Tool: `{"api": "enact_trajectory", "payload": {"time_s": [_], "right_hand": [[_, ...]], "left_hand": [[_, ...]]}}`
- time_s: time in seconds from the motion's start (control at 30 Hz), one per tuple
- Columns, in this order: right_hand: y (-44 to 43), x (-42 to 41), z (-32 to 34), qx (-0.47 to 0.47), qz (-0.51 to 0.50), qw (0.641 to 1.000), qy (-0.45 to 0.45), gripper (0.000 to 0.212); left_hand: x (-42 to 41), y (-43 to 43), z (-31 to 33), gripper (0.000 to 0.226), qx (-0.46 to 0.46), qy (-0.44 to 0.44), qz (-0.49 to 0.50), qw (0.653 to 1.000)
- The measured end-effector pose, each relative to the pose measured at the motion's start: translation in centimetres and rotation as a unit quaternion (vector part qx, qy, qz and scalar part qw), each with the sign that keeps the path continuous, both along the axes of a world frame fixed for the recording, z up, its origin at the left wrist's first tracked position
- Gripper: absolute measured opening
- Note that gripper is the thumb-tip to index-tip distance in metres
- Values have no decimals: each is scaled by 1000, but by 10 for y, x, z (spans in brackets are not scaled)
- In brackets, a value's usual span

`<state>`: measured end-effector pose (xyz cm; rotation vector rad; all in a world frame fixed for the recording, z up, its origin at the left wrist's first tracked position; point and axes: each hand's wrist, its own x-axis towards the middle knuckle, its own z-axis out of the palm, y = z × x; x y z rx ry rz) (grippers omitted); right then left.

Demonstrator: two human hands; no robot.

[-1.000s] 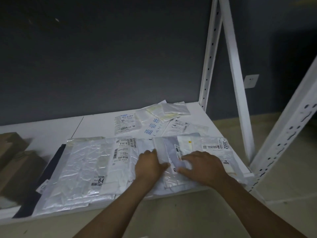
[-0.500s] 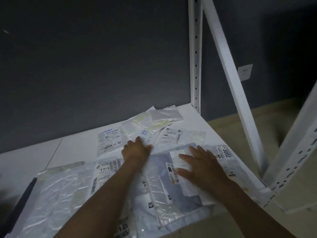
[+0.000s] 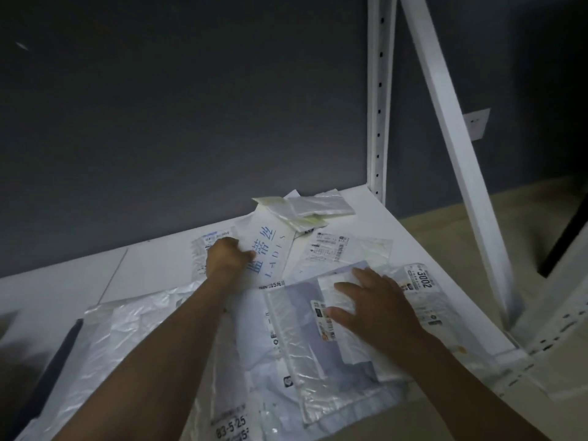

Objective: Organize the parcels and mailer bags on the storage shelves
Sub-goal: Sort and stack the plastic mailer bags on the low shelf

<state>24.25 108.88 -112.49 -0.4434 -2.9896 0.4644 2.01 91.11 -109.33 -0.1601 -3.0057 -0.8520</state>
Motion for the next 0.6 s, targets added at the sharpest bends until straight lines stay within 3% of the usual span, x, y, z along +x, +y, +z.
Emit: {"api": "enact_trajectory", "payload": {"time_s": [0.07, 0.3, 0.4, 0.43, 0.47, 0.5, 0.53, 0.57, 0.6], "right_hand": [[-4, -1, 2, -9, 4, 1000, -7, 97], [-22, -2, 16, -31, 20, 999, -35, 66], [-38, -1, 36, -172, 31, 983, 62, 58], [-44, 0, 48, -274, 13, 956, 106, 51], [-50, 1, 61, -396, -15, 907, 140, 43], [-54, 2, 72, -527, -50, 833, 160, 41], [-56, 1, 82, -651, -81, 737, 163, 47], [-56, 3, 90, -744, -101, 643, 150, 59], [-55, 4, 95, -795, -113, 581, 133, 67]], "left_hand": [[-1, -10, 11, 35, 34, 11, 16, 999], [6, -40, 46, 16, 120, 125, 34, 984], [19, -47, 53, 11, 152, 205, -22, 967], [26, -49, 54, 9, 156, 228, -53, 960], [35, -51, 55, 8, 161, 248, -86, 951], [44, -55, 55, 5, 165, 265, -120, 942], [53, -59, 55, 3, 165, 286, -158, 931], [63, -64, 53, 5, 157, 309, -196, 917], [69, -70, 50, 9, 139, 335, -236, 901]]}}
